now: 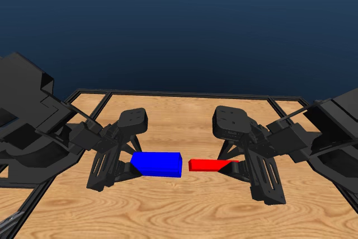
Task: Insert peg into socket
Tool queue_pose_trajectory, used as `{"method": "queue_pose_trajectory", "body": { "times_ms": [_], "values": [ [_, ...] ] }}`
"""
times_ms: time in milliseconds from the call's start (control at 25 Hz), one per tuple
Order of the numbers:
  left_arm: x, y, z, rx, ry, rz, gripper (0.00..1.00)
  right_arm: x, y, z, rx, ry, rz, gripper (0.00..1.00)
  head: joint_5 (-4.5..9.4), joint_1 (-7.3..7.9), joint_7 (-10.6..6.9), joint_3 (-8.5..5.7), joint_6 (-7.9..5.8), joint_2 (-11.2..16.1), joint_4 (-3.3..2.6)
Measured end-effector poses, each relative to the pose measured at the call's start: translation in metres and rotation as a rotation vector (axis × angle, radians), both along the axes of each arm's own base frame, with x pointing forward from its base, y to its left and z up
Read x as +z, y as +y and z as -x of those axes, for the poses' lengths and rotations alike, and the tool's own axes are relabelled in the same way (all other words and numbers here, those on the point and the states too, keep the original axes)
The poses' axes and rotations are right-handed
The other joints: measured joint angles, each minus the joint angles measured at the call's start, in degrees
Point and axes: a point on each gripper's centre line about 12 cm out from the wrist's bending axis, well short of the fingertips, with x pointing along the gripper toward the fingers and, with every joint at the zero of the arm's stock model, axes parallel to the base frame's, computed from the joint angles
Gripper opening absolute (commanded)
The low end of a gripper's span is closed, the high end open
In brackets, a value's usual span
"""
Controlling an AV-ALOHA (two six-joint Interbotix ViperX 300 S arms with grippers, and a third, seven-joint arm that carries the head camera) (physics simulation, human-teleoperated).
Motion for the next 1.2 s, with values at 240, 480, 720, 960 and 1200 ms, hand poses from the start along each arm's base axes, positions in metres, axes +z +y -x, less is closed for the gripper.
{"method": "queue_pose_trajectory", "body": {
  "times_ms": [240, 480, 720, 960, 1200],
  "values": [
    [0.002, 0.001, -0.009, -0.011, -0.012, -0.011, 0.00, -0.008, 0.003, -0.016, 0.041, 0.017, 0.017, 0.00, 0.46, -0.02, -0.18, 0.02, -0.08, 0.18, -0.04],
    [-0.004, 0.000, -0.013, -0.021, 0.000, -0.008, 0.00, -0.009, 0.002, -0.014, 0.073, 0.048, 0.033, 0.00, 0.77, 0.12, -0.31, 0.03, -0.20, 0.27, -0.02],
    [-0.005, 0.001, -0.015, -0.010, -0.002, 0.008, 0.00, -0.009, -0.006, -0.014, 0.078, 0.070, 0.042, 0.00, 0.99, 0.36, -0.60, 0.03, -0.34, 0.27, 0.00],
    [-0.002, 0.002, -0.021, -0.008, -0.037, 0.036, 0.00, -0.010, -0.017, -0.015, 0.052, 0.078, 0.031, 0.00, 1.12, 0.66, -1.10, 0.03, -0.53, 0.27, 0.02],
    [-0.001, 0.005, -0.023, 0.000, -0.043, 0.039, 0.00, -0.012, -0.021, -0.017, 0.050, 0.097, 0.024, 0.00, 1.25, 1.14, -1.30, 0.03, -0.86, 0.37, 0.06]
  ]
}}
